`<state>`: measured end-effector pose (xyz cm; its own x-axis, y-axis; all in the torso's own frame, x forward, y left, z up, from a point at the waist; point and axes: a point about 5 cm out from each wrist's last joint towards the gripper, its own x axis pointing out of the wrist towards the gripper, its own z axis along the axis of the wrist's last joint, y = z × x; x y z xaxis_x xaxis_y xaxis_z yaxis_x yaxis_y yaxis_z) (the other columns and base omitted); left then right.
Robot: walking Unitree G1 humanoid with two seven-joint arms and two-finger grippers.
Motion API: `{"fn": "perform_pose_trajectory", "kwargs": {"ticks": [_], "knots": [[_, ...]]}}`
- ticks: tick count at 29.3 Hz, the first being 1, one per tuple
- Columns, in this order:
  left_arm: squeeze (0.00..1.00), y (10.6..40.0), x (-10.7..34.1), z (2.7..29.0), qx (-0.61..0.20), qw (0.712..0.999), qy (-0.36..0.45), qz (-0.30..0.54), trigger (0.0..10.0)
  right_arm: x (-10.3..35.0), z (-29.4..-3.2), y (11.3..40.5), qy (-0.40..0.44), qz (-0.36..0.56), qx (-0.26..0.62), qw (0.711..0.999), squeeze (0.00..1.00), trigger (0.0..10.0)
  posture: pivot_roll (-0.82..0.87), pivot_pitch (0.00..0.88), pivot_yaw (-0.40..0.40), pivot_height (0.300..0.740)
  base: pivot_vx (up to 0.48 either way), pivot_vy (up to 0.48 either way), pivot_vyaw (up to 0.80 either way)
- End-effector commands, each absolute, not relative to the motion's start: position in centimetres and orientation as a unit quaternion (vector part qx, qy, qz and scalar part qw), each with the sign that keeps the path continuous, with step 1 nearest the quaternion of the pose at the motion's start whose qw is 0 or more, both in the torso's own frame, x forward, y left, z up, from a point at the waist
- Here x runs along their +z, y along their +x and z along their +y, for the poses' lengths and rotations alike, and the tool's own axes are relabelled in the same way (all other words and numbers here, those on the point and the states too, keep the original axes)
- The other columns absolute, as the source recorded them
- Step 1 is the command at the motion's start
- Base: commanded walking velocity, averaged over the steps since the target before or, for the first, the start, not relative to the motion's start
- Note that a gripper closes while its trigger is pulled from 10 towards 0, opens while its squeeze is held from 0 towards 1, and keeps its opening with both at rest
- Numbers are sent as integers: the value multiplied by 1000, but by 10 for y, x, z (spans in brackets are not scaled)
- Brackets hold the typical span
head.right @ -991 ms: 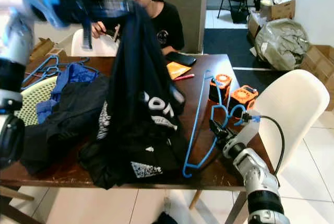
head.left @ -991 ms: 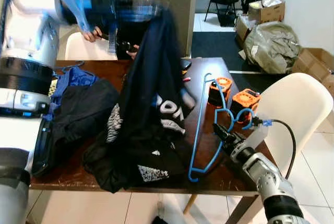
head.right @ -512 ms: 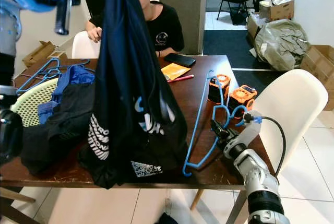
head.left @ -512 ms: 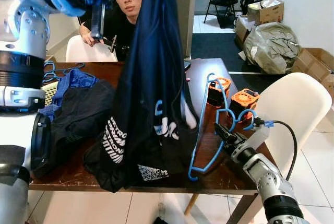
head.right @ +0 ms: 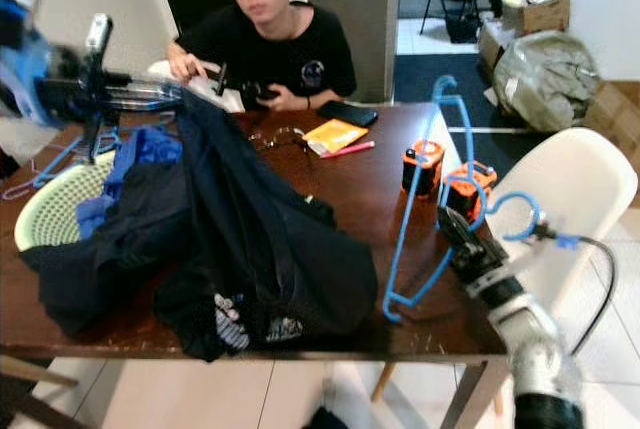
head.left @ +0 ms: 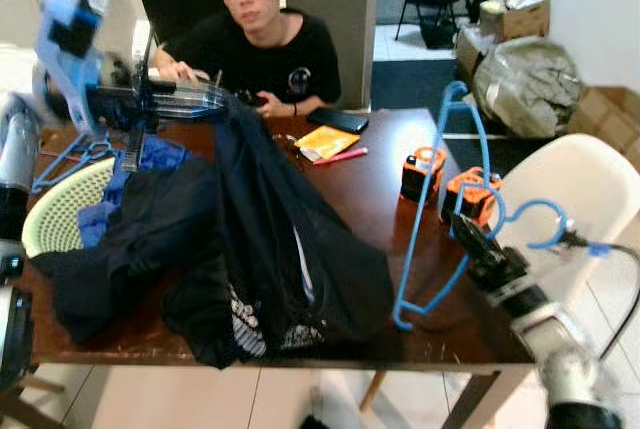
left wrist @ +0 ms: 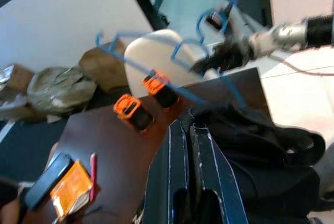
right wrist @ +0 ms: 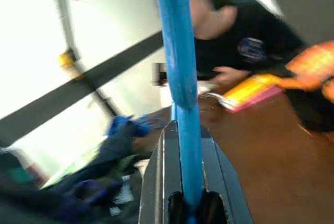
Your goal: Hang hanger
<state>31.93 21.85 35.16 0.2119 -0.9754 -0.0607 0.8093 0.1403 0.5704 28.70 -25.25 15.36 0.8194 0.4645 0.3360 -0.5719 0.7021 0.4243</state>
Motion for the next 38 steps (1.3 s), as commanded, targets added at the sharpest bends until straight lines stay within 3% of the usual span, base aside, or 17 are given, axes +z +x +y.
{"fn": "perform_pose_trajectory", "kwargs": {"ticks": [1, 10, 15, 20, 23, 29, 34, 38], "knots": [[0, 317, 352, 223, -591, 743, 269, -164, 0, 164, -246, 282, 259, -110, 331, 901, 0, 10000, 9, 0, 59, 740, 0, 0, -413], [0, 314, 354, 221, -568, 755, 269, -187, 0, 214, -247, 247, 200, -142, 482, 841, 0, 10000, 21, 0, 54, 740, 0, 0, -401], [0, 315, 354, 221, -560, 759, 276, -188, 0, 221, -275, 216, 77, -20, 538, 839, 0, 10000, 17, 8, 52, 740, 0, 0, 0], [0, 314, 352, 221, -560, 758, 276, -187, 0, 228, -277, 204, 43, 23, 562, 826, 0, 10000, 6, 13, 56, 740, 0, 0, 0], [0, 315, 350, 217, -561, 758, 273, -189, 0, 237, -254, 189, -66, 127, 615, 776, 0, 10000, -2, 19, 59, 740, 0, 0, 0], [0, 315, 350, 214, -564, 757, 271, -189, 0, 242, -237, 187, -138, 167, 633, 743, 0, 10000, -4, 23, 62, 740, 0, 0, 0], [0, 316, 349, 212, -566, 755, 269, -191, 0, 244, -219, 193, -161, 169, 632, 739, 0, 10000, -5, 23, 59, 740, 0, 0, 0], [0, 315, 348, 208, -571, 753, 264, -194, 0, 242, -208, 210, -201, 166, 589, 765, 0, 10000, -5, 23, 59, 740, 0, 0, 0]]}}
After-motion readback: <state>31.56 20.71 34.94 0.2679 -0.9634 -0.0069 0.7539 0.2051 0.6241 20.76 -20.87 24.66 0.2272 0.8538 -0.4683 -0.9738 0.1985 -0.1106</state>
